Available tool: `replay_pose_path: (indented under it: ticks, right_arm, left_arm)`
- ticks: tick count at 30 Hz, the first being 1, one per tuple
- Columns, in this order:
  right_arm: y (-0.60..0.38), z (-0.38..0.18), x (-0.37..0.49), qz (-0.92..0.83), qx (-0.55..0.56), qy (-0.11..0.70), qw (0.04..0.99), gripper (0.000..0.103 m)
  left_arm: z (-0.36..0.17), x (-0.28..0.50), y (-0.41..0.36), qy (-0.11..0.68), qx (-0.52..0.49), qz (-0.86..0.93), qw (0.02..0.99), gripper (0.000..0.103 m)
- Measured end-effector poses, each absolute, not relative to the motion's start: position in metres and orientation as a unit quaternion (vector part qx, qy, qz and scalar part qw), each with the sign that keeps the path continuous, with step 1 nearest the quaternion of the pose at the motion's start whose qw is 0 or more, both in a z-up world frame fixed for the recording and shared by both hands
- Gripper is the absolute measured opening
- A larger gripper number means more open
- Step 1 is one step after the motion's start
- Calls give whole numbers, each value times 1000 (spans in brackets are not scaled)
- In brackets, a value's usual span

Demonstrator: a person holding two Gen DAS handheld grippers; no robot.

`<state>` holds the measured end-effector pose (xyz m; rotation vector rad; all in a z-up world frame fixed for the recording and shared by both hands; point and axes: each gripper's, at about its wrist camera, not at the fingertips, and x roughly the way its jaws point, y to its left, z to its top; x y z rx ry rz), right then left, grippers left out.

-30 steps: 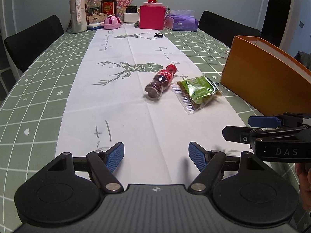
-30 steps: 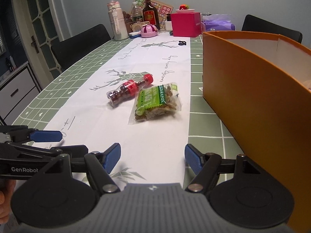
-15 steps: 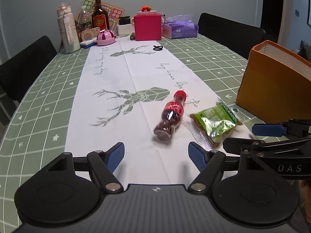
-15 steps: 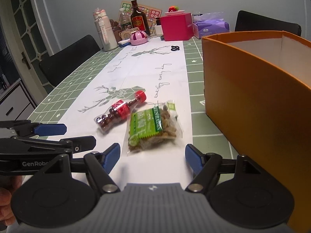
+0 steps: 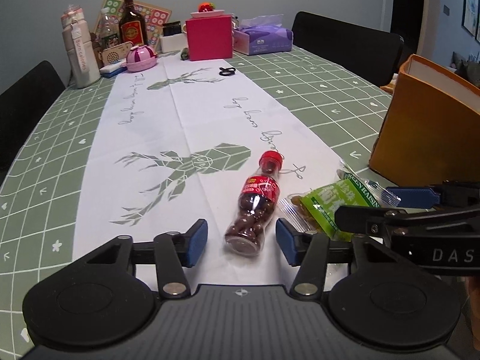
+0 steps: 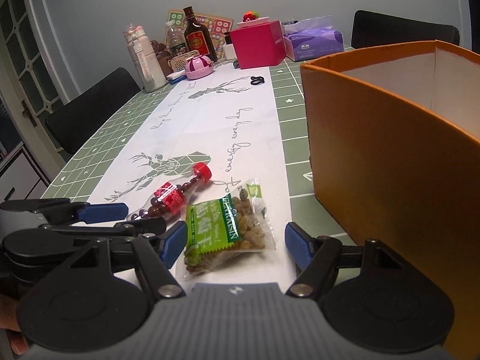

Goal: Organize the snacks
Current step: 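Grasp the red cola bottle with the left gripper while the right grasps the green raisin pack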

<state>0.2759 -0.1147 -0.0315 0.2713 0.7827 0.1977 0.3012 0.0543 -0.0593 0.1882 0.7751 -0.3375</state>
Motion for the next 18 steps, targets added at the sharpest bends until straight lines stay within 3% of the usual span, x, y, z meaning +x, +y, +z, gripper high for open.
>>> replay_pose_path:
  ticks: [4,6,8,12,18]
  right_arm:
    - [-113,-32,276,104,122,379,912,49]
    - [-112,-31,274,109,116,375,913,42]
    - [-113,-31,270,114,116,374,913,39]
    - [-116,-29,258,122,118,376,911,33]
    - [-125,-29,225,128,125,379,908,33]
  left_arm:
    - [-63,296,53,380,92,-179,903,53]
    - [-63,291,54,377,94,-178,904,37]
    - [-62,288,58,376,85,-174,906,32]
    - [-62,271,67,377,66,-182,906,32]
    - [-61,227,77,377,65,-184,905,32]
